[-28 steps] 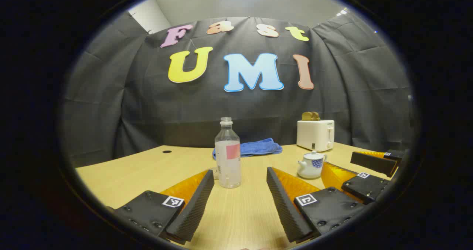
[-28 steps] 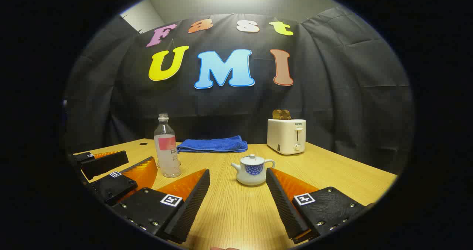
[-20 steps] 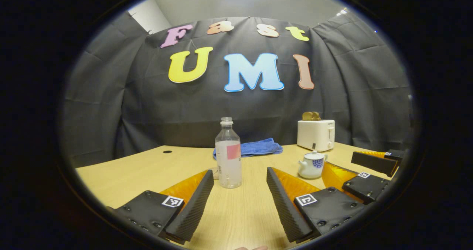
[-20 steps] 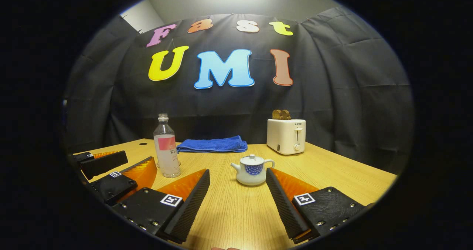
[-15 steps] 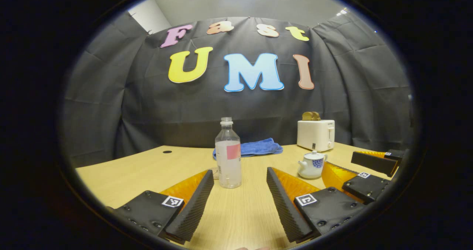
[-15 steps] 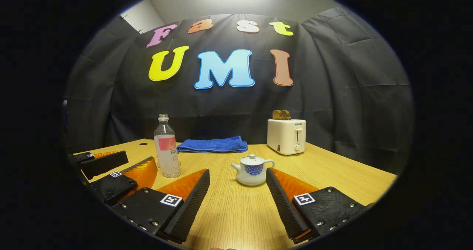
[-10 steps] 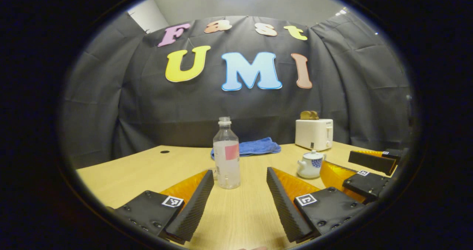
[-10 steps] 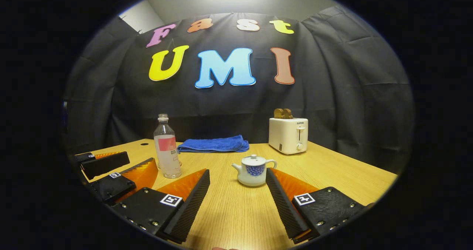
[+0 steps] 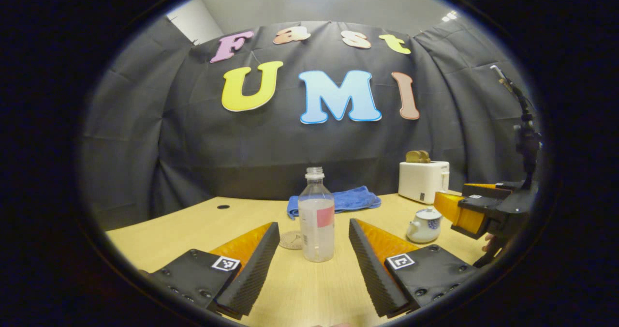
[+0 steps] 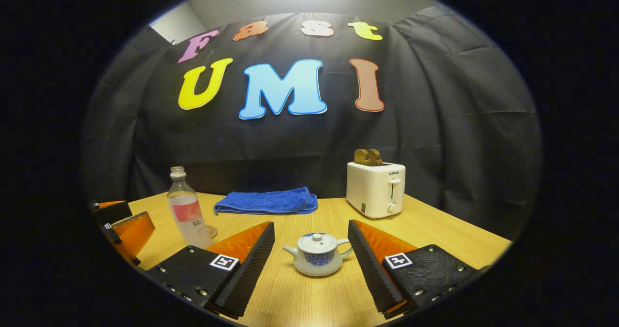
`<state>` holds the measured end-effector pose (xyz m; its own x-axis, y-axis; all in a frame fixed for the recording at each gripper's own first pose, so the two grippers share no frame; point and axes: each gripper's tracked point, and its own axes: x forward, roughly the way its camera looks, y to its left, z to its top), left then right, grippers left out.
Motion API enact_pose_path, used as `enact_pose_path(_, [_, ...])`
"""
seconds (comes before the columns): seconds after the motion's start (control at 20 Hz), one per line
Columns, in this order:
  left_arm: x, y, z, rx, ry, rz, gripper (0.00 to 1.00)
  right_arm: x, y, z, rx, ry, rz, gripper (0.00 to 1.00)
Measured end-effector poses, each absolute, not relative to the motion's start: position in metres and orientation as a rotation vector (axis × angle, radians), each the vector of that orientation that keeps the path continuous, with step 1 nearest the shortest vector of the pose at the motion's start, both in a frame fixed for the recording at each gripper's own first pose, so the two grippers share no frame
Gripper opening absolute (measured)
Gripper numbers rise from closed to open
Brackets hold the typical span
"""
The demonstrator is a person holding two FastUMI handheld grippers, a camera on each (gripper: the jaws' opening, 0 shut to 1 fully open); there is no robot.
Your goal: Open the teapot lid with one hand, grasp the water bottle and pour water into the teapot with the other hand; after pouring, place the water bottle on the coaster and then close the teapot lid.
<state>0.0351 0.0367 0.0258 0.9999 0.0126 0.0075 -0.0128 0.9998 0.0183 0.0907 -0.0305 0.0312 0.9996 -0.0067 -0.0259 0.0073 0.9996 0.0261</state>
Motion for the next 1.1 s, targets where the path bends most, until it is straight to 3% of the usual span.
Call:
enact_pose_path(0.2, [0.039, 0.038, 0.019, 0.005, 0.007, 0.012, 1.00, 0.116, -0.033, 0.022, -0.027, 0.055, -0.006, 0.94])
enact_pose_path(0.25, [0.041, 0.039, 0.019, 0.007, 0.012, 0.012, 1.00, 0.121, -0.030, 0.020, -0.036, 0.062, 0.005, 0.90])
enact_pose_path(0.3, [0.042, 0.042, 0.017, 0.008, 0.014, 0.016, 1.00, 0.125, -0.030, 0.016, -0.041, 0.073, 0.008, 0.77])
enact_pose_path(0.5, [0.053, 0.055, 0.008, -0.022, 0.047, 0.028, 1.00, 0.143, -0.035, 0.010, -0.018, 0.090, -0.014, 0.77])
enact_pose_path(0.55, [0.054, 0.057, 0.006, -0.029, 0.054, 0.032, 1.00, 0.145, -0.038, 0.010, -0.005, 0.095, -0.019, 0.69])
enact_pose_path(0.65, [0.057, 0.060, 0.006, -0.024, 0.056, 0.037, 1.00, 0.149, -0.040, 0.008, -0.013, 0.107, -0.036, 0.68])
enact_pose_path(0.7, [0.058, 0.059, 0.009, -0.020, 0.049, 0.036, 1.00, 0.147, -0.041, 0.009, -0.012, 0.099, -0.037, 0.46])
enact_pose_path(0.75, [0.059, 0.059, 0.010, -0.015, 0.043, 0.033, 1.00, 0.149, -0.041, 0.006, -0.012, 0.099, -0.037, 0.38])
enact_pose_path(1.0, [0.065, 0.055, 0.002, -0.016, 0.065, 0.023, 1.00, 0.143, -0.036, -0.008, -0.053, 0.144, -0.031, 0.39])
enact_pose_path(1.05, [0.065, 0.055, 0.003, -0.013, 0.062, 0.022, 1.00, 0.144, -0.040, -0.003, -0.056, 0.148, -0.039, 0.08])
enact_pose_path(1.1, [0.064, 0.056, 0.005, -0.011, 0.059, 0.024, 1.00, 0.151, -0.037, -0.006, -0.070, 0.148, -0.034, 0.13])
